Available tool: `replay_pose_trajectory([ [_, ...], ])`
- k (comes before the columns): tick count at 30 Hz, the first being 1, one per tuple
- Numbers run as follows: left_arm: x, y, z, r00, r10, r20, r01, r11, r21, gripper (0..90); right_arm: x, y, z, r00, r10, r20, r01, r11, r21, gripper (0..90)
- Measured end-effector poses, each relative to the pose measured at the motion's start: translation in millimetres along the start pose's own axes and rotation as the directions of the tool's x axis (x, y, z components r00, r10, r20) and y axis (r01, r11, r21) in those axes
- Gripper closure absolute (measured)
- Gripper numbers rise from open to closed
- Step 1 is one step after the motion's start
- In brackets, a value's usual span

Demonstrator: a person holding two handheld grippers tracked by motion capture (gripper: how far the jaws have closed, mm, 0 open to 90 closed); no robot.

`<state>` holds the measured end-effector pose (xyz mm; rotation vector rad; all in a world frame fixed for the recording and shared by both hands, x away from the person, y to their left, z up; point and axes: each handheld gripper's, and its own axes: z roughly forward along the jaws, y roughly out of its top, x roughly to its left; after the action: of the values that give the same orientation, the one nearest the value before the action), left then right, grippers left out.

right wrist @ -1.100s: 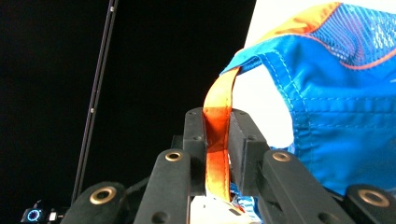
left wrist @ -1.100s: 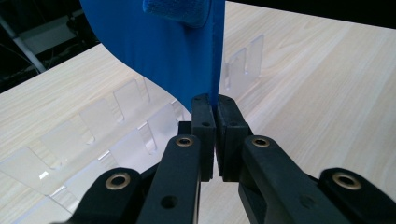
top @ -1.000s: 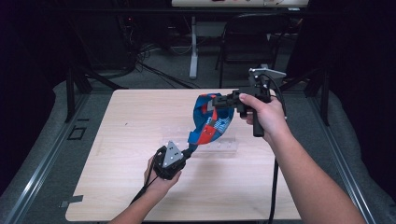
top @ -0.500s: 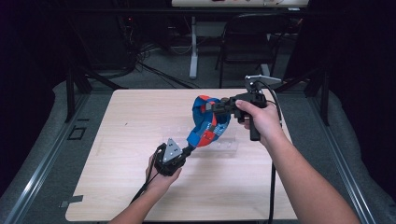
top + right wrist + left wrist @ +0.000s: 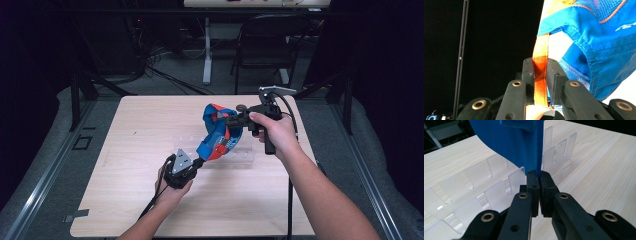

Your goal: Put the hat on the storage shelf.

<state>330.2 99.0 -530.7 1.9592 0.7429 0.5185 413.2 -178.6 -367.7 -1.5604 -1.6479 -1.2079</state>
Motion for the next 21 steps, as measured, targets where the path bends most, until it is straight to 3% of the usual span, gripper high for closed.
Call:
replay_pose_trajectory([
  [8, 0.0, 3.0, 6.2, 0.9998, 0.012, 0.017, -0.012, 0.9998, 0.014, 88.1, 4.9, 0.5, -3.7, 1.0000, -0.008, -0.005, 0.008, 1.000, -0.010, 78.3],
  [21, -2.2, -9.9, 16.1, 1.0000, 0.007, -0.002, -0.007, 0.9978, 0.066, 88.0, -12.4, 0.2, 2.8, 0.9990, 0.009, 0.044, -0.009, 1.000, -0.003, 78.2],
])
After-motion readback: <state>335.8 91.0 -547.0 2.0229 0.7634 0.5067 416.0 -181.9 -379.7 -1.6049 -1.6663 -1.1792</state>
